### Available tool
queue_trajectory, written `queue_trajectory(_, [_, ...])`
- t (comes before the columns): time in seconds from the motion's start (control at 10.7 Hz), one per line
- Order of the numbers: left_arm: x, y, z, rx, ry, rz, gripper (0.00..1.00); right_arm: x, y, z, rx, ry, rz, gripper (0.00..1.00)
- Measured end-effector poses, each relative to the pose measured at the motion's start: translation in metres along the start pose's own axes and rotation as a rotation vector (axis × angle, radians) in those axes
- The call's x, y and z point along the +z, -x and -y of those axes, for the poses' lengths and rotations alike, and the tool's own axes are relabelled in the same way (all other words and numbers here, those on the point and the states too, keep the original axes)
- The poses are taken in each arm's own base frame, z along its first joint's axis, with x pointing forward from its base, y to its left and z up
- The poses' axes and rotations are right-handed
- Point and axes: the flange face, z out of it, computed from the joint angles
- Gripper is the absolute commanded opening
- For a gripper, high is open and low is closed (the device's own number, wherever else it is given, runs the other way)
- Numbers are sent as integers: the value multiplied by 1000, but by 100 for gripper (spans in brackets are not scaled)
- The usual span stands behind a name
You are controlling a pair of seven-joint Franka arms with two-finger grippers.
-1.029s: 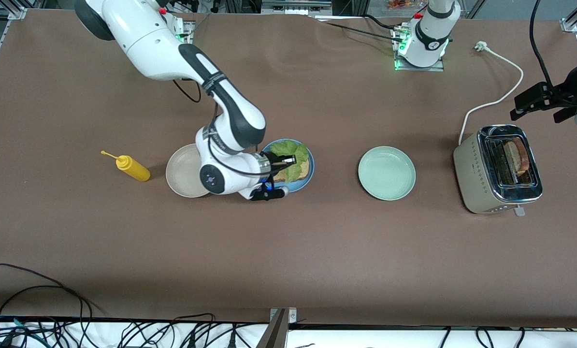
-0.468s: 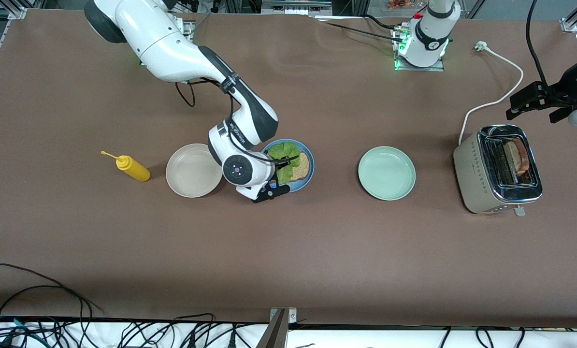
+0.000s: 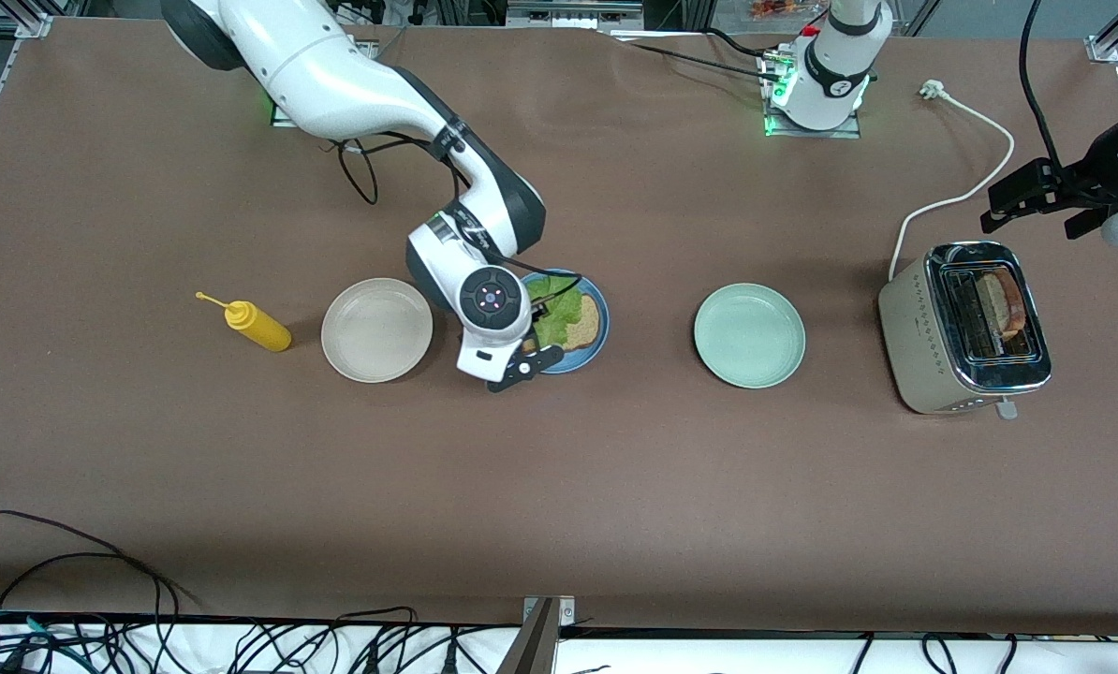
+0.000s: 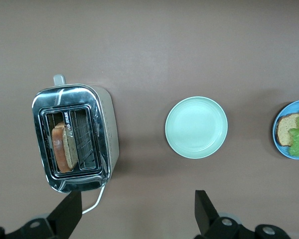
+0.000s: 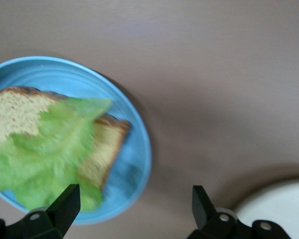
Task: Make sandwich in blue plate with both arms
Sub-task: 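Release the lettuce onto the bread with the right gripper, then move the right gripper back toward the yellow mustard bottle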
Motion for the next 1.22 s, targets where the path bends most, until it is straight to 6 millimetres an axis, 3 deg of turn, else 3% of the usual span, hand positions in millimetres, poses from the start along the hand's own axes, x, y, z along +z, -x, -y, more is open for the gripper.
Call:
queue_trajectory(0.28, [0, 0, 0, 0, 0, -1, 100, -77, 17, -42, 41, 51, -18, 100])
queue_trajectory(0.47, [0, 0, 0, -1, 0, -1, 100, -116, 34, -66, 70, 78, -4, 100])
queue_trajectory(0.65, [0, 0, 1, -2, 0, 0, 100, -144, 47, -119, -5, 101, 14, 100])
queue_trajectory(0.84, [0, 0, 3, -5, 0, -1, 100, -153, 58, -183, -79, 63, 35, 100])
queue_trajectory(1.22, [0, 0, 4, -7, 0, -1, 100, -147, 95, -288, -155, -26, 52, 100])
